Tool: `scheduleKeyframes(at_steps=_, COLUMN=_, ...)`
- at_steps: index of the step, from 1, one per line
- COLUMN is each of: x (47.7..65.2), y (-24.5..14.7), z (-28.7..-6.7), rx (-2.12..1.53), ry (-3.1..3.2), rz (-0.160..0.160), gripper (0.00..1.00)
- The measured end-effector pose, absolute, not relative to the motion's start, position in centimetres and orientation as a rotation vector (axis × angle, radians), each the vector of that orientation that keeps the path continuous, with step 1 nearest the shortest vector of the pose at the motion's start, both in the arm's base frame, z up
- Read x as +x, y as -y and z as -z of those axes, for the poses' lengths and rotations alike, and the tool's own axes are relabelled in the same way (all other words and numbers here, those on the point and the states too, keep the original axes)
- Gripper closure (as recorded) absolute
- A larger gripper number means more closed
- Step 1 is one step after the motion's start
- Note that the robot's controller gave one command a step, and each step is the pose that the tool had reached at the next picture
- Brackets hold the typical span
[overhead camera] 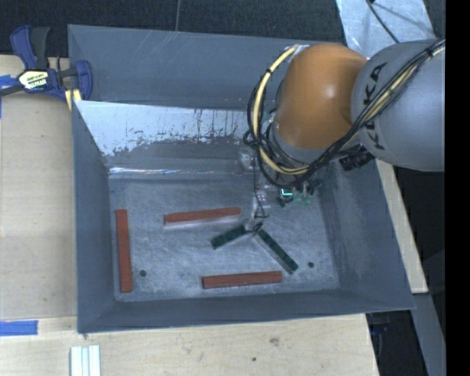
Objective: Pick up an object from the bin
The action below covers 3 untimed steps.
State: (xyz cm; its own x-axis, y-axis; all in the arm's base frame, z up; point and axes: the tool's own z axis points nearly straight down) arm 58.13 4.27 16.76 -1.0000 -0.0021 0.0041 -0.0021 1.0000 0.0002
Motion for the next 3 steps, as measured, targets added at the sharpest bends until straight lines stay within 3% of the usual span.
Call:
scheduleKeyframes(at_steps=1, x=58.35, y=-5.96, z=-6.76, rx=-0.077, ry=3.133, rz=0.0, gripper=0.0)
scheduleKeyframes(at_steps=2, x=58.82, y=-6.0, z=-7.34, rx=-0.08, ry=3.151, rz=0.005, gripper=1.0)
scheduleKeyframes(at_steps=3, x=58.6, y=-5.92, z=-7.06, rx=-0.081, ry=3.144, rz=0.002, gripper=0.0)
